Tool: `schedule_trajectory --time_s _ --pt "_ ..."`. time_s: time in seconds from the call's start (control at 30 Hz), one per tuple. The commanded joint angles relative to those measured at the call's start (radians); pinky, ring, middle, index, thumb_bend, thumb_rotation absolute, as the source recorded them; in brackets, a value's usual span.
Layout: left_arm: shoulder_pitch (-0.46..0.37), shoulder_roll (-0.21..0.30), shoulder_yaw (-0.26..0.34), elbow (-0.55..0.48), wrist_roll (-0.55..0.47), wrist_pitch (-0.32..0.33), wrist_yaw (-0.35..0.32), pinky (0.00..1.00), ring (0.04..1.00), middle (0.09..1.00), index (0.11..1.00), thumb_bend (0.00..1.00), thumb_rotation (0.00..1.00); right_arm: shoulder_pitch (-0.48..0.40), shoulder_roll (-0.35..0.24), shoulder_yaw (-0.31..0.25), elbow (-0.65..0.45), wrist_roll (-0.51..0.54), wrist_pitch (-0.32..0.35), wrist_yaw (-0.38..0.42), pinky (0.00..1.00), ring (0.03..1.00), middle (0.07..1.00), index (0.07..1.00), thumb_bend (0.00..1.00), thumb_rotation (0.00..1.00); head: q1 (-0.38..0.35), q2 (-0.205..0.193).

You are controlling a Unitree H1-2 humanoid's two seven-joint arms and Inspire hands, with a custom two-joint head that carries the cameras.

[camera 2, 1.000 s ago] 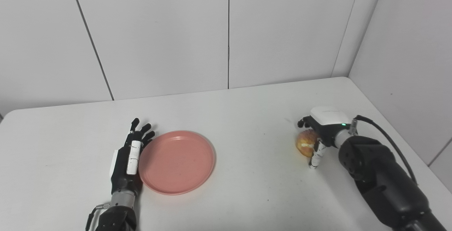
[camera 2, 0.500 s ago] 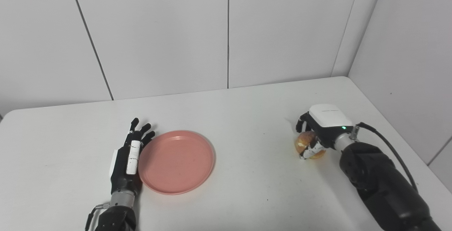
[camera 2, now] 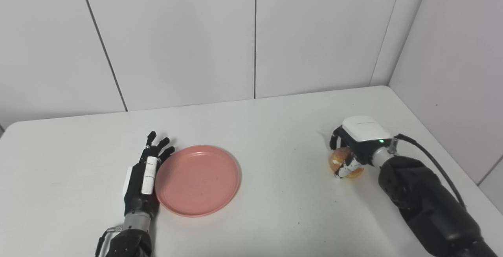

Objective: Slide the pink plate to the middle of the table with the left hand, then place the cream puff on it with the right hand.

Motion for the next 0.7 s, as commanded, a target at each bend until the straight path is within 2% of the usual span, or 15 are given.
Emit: schedule_trajectory --time_s 0.0,0.27,0.5,0.67 --pt "0.032 0.001 -0.005 0.025 -0.009 0.052 -0.01 0.88 0.838 0.884 0.946 0.93 0.88 -0.037 -0.025 -0.008 -0.06 -0.014 0.001 0.006 0.3 0.395 0.459 0.52 0.52 0.0 0.001 0.001" --pt "0.027 -0.003 -0.009 0.03 0.002 0.049 0.0 0.85 0.829 0.882 0.942 0.93 0.89 -0.073 0.006 -0.01 -0.191 -0.021 0.0 0.054 0.32 0.406 0.481 0.512 0.52 0.0 0.008 -0.001" --pt "0.027 -0.009 -0.013 0.031 0.009 0.041 0.007 0.84 0.825 0.874 0.944 0.93 0.89 -0.122 0.044 0.014 -0.286 -0.019 -0.028 0.097 0.38 0.432 0.5 0.493 0.52 0.0 0.03 0.003" --pt "0.027 -0.013 -0.017 0.033 0.014 0.038 0.015 0.83 0.821 0.871 0.948 0.93 0.89 -0.155 0.084 0.037 -0.324 -0.022 -0.05 0.111 0.36 0.423 0.499 0.498 0.52 0.0 0.052 0.002"
